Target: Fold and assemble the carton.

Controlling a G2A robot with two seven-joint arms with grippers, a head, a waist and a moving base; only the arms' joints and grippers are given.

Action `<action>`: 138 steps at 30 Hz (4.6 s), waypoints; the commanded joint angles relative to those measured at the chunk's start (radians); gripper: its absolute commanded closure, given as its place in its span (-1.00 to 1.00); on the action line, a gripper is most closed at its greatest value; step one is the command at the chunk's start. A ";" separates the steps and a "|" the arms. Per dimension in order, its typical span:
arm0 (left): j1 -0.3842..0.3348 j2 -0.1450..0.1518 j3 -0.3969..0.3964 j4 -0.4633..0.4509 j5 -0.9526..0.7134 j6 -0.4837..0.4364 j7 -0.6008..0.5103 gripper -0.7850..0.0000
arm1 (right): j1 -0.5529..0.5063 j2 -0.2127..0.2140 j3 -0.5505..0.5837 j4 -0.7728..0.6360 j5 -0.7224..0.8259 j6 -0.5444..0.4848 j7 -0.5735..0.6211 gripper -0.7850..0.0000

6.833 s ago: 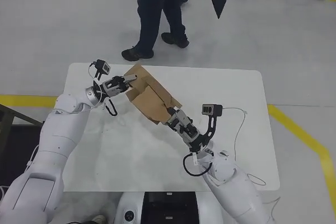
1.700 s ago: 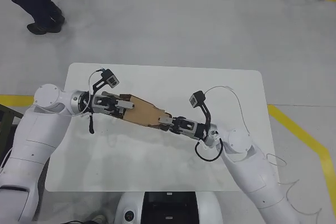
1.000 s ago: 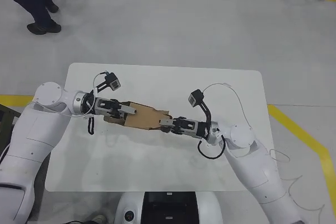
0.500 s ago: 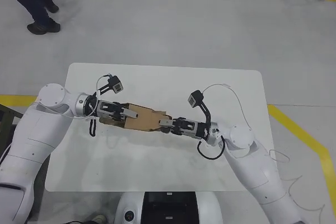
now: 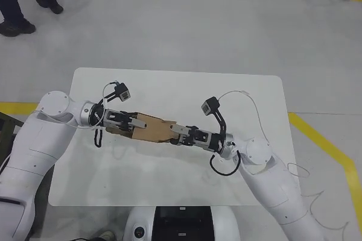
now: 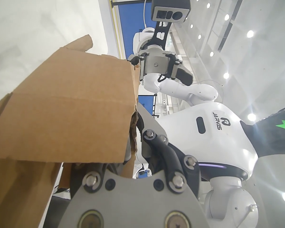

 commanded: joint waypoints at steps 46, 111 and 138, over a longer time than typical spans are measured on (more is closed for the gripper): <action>0.038 -0.012 -0.060 -0.025 -0.078 -0.003 0.000 1.00 | -0.022 -0.023 -0.021 -0.010 0.070 -0.120 -0.173 -1.00; 0.017 0.047 0.078 -0.058 -0.269 0.135 0.000 1.00 | 0.014 -0.038 -0.036 0.001 0.129 -0.177 -0.137 -1.00; -0.028 0.088 0.100 -0.055 -0.537 0.162 0.000 1.00 | -0.068 -0.015 0.065 0.076 0.053 -0.128 -0.194 -1.00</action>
